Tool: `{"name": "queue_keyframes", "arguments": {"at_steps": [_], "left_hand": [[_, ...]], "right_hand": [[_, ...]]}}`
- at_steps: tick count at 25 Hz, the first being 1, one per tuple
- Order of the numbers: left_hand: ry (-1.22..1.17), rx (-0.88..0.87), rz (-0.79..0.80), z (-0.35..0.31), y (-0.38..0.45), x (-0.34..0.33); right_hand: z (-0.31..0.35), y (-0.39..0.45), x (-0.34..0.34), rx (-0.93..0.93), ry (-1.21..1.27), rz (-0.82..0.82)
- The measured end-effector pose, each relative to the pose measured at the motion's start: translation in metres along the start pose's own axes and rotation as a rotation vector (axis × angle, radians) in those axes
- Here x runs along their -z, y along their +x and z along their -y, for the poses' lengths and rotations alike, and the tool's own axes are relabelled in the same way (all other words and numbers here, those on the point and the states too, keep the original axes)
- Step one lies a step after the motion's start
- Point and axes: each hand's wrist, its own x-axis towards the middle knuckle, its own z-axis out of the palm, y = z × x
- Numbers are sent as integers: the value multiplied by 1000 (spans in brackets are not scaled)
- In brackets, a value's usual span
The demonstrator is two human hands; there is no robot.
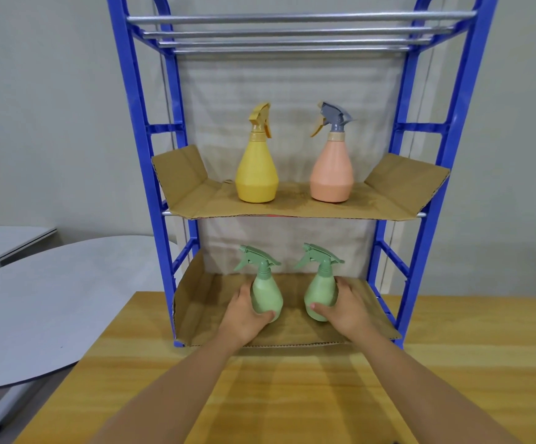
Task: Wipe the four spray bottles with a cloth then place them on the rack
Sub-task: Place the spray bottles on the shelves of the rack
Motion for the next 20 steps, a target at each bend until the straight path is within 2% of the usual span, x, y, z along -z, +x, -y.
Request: {"name": "queue_keyframes", "arguments": {"at_steps": [8, 20], "left_hand": [[-24, 31, -107, -7, 3, -15], [19, 2, -69, 3, 9, -12]], "right_hand": [[-4, 4, 9, 53, 50, 69], [-3, -5, 4, 71, 52, -4]]}}
